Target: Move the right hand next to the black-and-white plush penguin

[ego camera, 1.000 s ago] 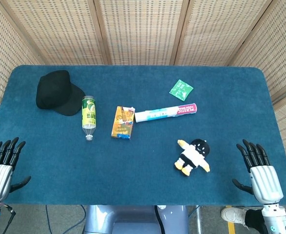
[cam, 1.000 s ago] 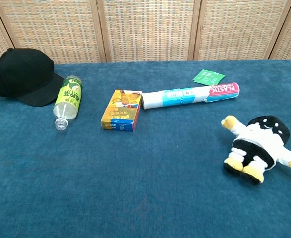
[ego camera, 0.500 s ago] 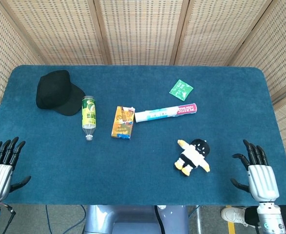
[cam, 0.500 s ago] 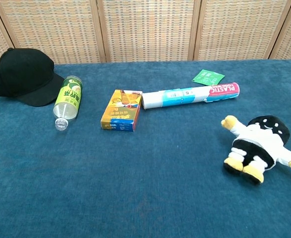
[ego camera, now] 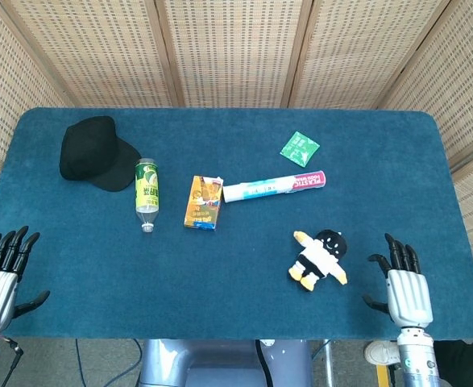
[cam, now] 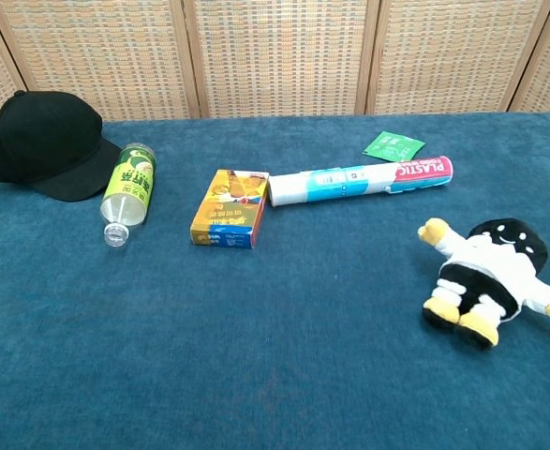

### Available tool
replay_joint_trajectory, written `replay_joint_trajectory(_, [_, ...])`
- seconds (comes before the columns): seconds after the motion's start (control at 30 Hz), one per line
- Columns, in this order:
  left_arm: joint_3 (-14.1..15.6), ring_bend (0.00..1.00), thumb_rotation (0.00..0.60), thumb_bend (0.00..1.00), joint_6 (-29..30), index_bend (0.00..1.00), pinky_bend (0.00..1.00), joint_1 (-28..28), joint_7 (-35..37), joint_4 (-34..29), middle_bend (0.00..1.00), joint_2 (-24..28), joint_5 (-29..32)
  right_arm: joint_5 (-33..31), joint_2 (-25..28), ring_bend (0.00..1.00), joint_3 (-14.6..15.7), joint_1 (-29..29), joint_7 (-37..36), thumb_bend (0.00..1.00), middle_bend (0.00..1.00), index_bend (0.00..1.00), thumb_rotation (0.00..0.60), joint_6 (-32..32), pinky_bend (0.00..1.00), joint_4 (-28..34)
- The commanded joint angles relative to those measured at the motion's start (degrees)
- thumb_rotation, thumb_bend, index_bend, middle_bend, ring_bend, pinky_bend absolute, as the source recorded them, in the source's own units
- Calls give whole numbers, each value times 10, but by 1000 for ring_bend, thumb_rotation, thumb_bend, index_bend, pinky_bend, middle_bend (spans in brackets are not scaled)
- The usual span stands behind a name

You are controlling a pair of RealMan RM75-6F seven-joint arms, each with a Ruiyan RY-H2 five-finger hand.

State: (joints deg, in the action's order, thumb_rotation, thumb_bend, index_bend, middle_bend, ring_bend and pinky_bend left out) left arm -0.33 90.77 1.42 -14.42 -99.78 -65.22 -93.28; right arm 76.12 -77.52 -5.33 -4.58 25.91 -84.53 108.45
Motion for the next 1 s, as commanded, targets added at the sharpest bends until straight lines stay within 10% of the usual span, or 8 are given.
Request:
replay_joint_trajectory(0.03, [0,0,600,105,0,0,0,0,1,0,0,0,0,-17,-14,0,-3,-5,14,220,0,368,600,8,18,-3])
replay_joint_trajectory(1.0, [1,0,600,104,-4,0,0,2,-2,3,0,-4,0,-90,-84,0,-14,-34,9,222,0,452,600,52,27,-74])
